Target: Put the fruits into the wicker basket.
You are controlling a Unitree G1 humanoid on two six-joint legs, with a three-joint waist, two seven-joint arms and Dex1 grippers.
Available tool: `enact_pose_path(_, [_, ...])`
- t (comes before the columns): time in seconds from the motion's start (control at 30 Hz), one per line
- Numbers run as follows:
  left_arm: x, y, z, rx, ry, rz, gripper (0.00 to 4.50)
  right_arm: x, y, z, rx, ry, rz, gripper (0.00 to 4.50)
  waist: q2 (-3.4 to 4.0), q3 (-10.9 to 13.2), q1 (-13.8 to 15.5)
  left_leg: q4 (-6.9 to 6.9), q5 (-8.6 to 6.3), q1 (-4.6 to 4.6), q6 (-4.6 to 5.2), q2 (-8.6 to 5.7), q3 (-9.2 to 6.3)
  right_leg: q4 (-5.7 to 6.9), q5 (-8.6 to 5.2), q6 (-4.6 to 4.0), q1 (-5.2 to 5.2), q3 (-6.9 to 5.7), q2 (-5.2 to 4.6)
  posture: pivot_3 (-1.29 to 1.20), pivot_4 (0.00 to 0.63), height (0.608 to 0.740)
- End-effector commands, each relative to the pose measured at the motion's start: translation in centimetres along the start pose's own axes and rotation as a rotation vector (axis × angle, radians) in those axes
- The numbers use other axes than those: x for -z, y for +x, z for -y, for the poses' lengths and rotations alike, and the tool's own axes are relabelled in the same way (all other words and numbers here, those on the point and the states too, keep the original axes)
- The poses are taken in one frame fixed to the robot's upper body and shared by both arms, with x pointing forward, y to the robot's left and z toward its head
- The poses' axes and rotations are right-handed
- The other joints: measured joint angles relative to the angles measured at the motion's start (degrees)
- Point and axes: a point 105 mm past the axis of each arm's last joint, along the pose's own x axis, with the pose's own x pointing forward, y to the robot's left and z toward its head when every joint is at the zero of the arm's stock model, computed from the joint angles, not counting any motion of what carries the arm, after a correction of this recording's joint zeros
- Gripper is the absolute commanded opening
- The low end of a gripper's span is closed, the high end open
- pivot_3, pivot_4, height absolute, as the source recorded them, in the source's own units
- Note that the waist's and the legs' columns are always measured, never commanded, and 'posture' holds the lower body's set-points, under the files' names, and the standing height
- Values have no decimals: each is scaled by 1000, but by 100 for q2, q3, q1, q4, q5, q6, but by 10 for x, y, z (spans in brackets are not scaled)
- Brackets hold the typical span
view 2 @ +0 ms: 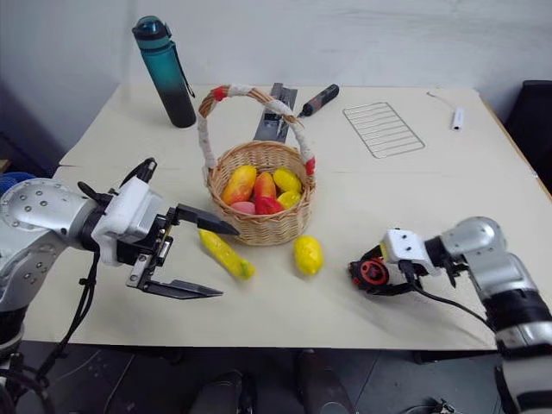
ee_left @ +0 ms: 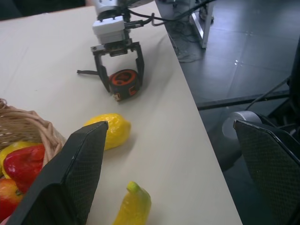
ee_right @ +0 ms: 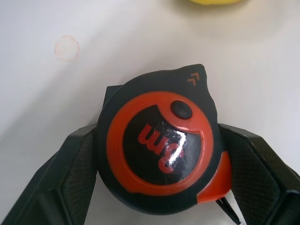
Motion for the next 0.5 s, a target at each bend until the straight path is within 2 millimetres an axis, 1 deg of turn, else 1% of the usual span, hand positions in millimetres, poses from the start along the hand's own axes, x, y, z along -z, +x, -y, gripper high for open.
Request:
enact_pose_path(0.03, [-7, -1, -7, -40, 50, 20, 4500, 6, -57, 21, 333, 166, 33, 3405, 0, 0, 12, 0, 0, -1, 0, -1, 0, 0, 0, 1, 0, 0, -1, 0, 150, 740])
enact_pose_path(0.1, [-7, 0, -11, -55, 50, 37, 4500, 30, -92, 26, 554, 301, 11, 3405, 0, 0, 16, 3, -1, -5, 1, -3, 1, -1, 0, 2, -1, 2, -4, 0, 150, 740])
enact_pose_path(0.13, [-7, 1, -12, -57, 50, 43, 4500, 41, -104, 26, 634, 364, -12, 3405, 0, 0, 2, 5, -1, -6, 1, -4, 1, -3, 0, 2, -1, 2, -4, 0, 150, 740])
enact_pose_path(0.17, [-7, 1, -13, -58, 50, 48, 4500, 50, -112, 25, 688, 404, -32, 3405, 0, 0, -18, 5, -1, -5, 1, -5, 2, -3, 0, 2, 0, 3, -3, 0, 150, 740])
enact_pose_path(0.23, [-7, 3, -14, -59, 49, 54, 4500, 66, -117, 23, 757, 456, -69, 3405, -7, 2, -80, 2, 0, -4, 0, -4, -1, -2, 0, 1, 0, 3, 0, 0, 150, 740])
enact_pose_path(0.33, [-4, 4, -15, -62, 45, 57, 4500, 89, -116, 23, 838, 525, -116, 3405, -8, 2, -161, -7, 3, -18, -5, -3, 2, 0, 0, 3, 2, 7, 6, 0, 150, 740])
enact_pose_path(0.4, [-1, 4, -17, -72, 40, 53, 4500, 98, -113, 24, 863, 598, -94, 4141, -8, 3, -217, -10, 6, -18, -10, -1, 1, 3, -5, 13, 2, 6, 10, 0, 150, 740])
enact_pose_path(0.43, [1, 3, -18, -78, 37, 50, 4500, 95, -110, 25, 855, 629, -48, 4419, -8, 3, -255, -10, 7, -18, -12, 0, 1, 3, -5, 14, 2, 6, 10, 0, 150, 740])
enact_pose_path(0.5, [3, 2, -21, -87, 25, 58, 4500, 84, -108, 26, 825, 658, 53, 4467, -9, 3, -275, -11, 8, -16, -13, 2, 4, 6, -4, 14, 3, 9, 12, 0, 150, 740])
